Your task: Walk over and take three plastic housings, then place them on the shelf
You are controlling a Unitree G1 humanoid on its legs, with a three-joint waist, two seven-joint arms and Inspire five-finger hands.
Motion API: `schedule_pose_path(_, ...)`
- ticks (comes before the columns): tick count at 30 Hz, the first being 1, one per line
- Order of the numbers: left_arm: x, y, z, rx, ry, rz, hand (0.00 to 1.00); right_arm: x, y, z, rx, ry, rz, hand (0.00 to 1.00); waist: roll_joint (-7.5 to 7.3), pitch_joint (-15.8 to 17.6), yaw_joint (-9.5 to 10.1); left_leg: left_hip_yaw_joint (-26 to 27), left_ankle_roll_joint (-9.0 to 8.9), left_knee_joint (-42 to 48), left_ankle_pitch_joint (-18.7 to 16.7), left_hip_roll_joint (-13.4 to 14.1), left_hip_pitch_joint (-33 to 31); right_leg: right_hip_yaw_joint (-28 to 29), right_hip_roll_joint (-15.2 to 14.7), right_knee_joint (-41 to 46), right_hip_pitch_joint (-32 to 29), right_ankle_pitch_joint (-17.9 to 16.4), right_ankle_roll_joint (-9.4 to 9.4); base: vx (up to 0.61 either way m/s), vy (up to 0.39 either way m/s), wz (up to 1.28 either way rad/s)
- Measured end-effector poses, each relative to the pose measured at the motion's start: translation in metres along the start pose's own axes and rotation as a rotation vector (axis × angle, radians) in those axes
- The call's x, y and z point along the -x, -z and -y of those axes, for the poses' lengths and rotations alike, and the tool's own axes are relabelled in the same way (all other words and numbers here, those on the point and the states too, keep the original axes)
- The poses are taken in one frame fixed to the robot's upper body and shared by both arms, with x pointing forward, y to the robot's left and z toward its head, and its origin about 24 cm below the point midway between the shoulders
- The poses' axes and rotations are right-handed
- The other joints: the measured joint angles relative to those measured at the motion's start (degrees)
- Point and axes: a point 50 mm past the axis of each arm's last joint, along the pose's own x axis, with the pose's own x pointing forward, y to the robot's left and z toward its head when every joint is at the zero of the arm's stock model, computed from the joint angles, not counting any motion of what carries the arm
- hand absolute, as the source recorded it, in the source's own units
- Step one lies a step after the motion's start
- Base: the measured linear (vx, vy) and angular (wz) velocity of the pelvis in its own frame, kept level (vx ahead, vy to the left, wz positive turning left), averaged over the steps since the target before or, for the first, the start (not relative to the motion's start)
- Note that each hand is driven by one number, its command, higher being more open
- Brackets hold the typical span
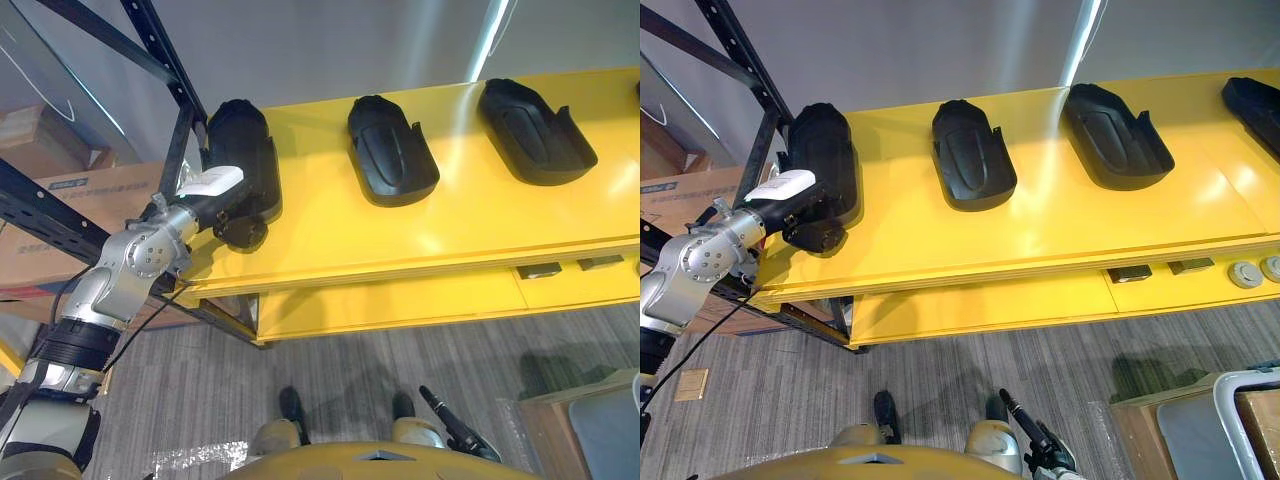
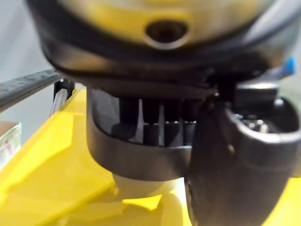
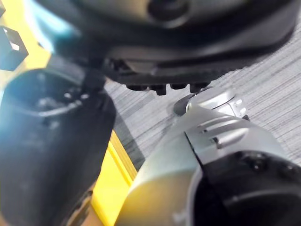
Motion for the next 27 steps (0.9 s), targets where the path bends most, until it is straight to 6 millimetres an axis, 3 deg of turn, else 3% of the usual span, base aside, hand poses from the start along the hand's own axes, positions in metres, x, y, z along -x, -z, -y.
schedule_pose_path(20, -0.010, -0.003, -0.015, -0.011, -0.023, 0.001, 0.00, -0.002, -0.004, -0.008, 0.027, -0.033, 0.011, 1.00, -2.24, 1.4, -0.05, 1.1, -0.01, 0.0, -0.3, 0.3, -0.7, 0.6, 0.1, 0.2, -1.2, 0.1, -0.06, 0.00, 0.000, -0.02)
schedule_pose_path(27, -0.012, -0.004, -0.016, -0.007, -0.013, -0.004, 0.00, -0.003, -0.007, -0.011, 0.033, -0.042, 0.021, 1.00, -2.20, 1.4, -0.15, 1.1, -0.10, 0.0, -0.3, 0.2, -1.1, 0.5, 0.0, 0.2, -1.6, 0.1, -0.07, 0.00, 0.000, 0.00)
